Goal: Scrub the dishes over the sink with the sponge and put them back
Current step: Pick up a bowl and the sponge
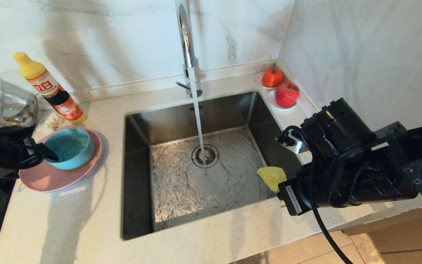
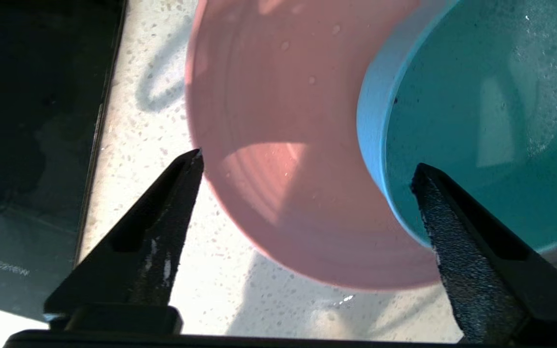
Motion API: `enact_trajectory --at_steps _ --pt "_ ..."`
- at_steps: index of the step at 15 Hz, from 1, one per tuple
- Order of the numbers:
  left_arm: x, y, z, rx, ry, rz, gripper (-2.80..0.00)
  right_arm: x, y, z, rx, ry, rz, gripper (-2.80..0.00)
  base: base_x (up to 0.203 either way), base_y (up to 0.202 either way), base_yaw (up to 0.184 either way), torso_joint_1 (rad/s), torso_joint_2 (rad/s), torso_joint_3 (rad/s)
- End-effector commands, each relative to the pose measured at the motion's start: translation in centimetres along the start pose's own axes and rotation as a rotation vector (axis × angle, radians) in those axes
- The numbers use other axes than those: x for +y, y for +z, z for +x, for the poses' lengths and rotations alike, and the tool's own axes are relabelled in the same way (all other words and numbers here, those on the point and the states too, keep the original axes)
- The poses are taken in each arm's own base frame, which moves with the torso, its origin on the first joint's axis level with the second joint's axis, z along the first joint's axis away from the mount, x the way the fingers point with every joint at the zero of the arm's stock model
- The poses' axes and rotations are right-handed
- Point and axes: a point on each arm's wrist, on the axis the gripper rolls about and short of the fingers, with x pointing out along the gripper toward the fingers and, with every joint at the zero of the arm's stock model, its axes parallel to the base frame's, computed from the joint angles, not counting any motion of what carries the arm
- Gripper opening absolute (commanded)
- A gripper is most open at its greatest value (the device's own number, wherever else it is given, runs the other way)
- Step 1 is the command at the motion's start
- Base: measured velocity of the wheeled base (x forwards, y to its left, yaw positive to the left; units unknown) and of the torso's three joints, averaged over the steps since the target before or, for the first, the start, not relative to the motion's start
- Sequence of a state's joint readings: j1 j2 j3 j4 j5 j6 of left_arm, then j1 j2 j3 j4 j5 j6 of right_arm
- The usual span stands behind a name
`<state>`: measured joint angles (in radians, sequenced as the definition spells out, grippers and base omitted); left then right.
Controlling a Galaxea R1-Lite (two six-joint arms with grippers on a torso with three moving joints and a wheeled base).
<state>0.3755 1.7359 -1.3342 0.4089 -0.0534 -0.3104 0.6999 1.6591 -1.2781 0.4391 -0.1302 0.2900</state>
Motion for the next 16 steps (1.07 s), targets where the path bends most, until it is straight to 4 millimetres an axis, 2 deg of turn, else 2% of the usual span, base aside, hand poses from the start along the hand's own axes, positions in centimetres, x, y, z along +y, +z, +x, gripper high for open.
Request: enact_trajectory --at_steps 1,3,4,11,16 --pt "-0.05 0.25 0.38 0.003 0.001 -0.012 0.0 -0.18 -0.03 0.18 0.007 -0.007 0.005 -2.8 0.0 0.0 0.0 0.0 0.0 0.0" --pt "-0.11 0.31 0.41 0.002 0.001 -0.014 0.0 -0.18 -0.03 0.18 0.007 -0.007 0.005 -2.8 0.0 0.0 0.0 0.0 0.0 0.0" --pt "-0.09 0.3 0.44 0.003 0.002 -0.015 -2.8 -0.19 -0.02 0.13 0.006 -0.006 0.005 -2.8 0.0 0.0 0.0 0.0 0.0 0.0" --pt "-0.03 0.16 0.99 0.017 0.006 -0.007 -2.8 -0.29 -0.11 0.2 0.01 -0.008 0.007 -2.8 0.0 0.0 0.0 0.0 0.0 0.0" --pt "-0.17 0.52 0.65 0.001 0.001 -0.009 -2.8 -0.29 -0.14 0.22 0.012 -0.007 0.007 -2.8 0.0 0.0 0.0 0.0 0.0 0.0"
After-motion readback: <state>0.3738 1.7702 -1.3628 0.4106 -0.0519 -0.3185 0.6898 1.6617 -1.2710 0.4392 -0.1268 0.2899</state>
